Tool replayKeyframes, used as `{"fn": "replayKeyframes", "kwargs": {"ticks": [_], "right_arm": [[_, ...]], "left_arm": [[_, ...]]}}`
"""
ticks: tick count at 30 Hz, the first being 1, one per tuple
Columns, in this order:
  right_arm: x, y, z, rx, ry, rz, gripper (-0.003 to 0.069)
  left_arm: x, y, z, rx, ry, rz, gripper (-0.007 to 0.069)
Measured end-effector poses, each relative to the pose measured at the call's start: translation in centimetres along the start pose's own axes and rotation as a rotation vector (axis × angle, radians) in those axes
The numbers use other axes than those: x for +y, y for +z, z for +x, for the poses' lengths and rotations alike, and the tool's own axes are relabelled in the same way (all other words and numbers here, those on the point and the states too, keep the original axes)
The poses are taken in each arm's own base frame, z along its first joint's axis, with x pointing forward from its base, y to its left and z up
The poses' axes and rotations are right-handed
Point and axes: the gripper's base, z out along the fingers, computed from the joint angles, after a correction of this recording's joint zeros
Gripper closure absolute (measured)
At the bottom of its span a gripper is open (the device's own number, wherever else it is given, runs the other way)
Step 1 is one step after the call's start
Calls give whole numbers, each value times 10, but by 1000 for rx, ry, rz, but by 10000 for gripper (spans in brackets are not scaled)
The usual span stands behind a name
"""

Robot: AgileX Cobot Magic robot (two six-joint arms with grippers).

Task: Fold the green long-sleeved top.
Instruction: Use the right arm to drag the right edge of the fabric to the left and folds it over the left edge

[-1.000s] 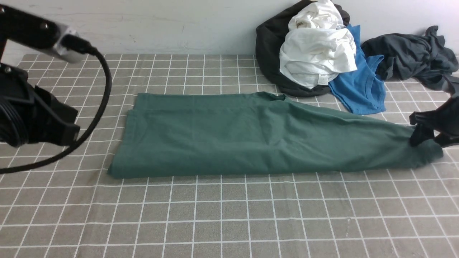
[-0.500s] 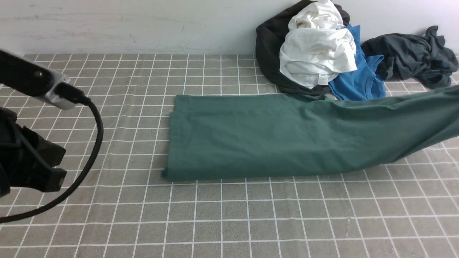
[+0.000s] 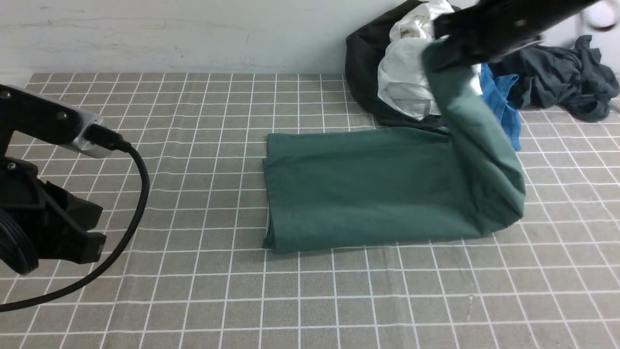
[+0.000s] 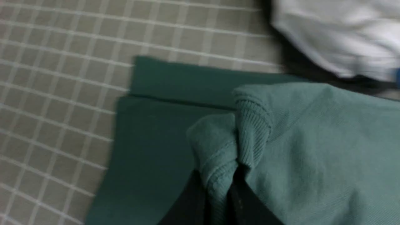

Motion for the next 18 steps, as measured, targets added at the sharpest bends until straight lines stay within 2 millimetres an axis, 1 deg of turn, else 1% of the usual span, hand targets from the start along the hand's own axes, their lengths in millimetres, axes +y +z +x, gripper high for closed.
{"fn": "replayKeyframes", "kwargs": {"ticks": [1, 2, 3, 4, 6, 8, 9, 10, 12, 13, 14, 15, 16, 18], "right_arm": [[18, 21, 4, 9, -16, -37, 623], [32, 37, 8, 15, -28, -61, 623], [50, 60, 15, 17, -47, -87, 623], [55, 67, 18, 27, -54, -95, 623], [81, 105, 35, 39, -82, -121, 617], [90, 123, 43, 31, -102, -125, 592], [90, 123, 42, 27, -104, -124, 588], [92, 128, 44, 12, -119, -124, 538], [92, 126, 40, -16, -127, -121, 466], [92, 124, 39, -24, -129, -120, 457], [91, 118, 35, -41, -131, -117, 398], [90, 112, 31, -53, -139, -112, 358], [90, 106, 28, -66, -152, -104, 324], [86, 92, 22, -78, -181, -81, 279]], "left_arm": [[0, 0, 0, 1, 0, 0, 632], [0, 0, 0, 1, 0, 0, 632], [0, 0, 0, 2, 0, 1, 632], [0, 0, 0, 2, 0, 1, 632], [0, 0, 0, 2, -1, 2, 632], [0, 0, 0, 5, -3, 5, 632], [0, 0, 0, 5, -3, 5, 632], [-1, 0, 1, 7, -8, 12, 632], [-2, -1, 1, 1, -13, 21, 632], [-2, -2, 1, -1, -12, 21, 632], [-3, -4, 1, -8, -5, 23, 632], [-4, -7, 1, -20, 0, 21, 632], [-5, -11, 1, -33, 8, 18, 632], [-7, -19, 1, -66, 19, 10, 632]]}}
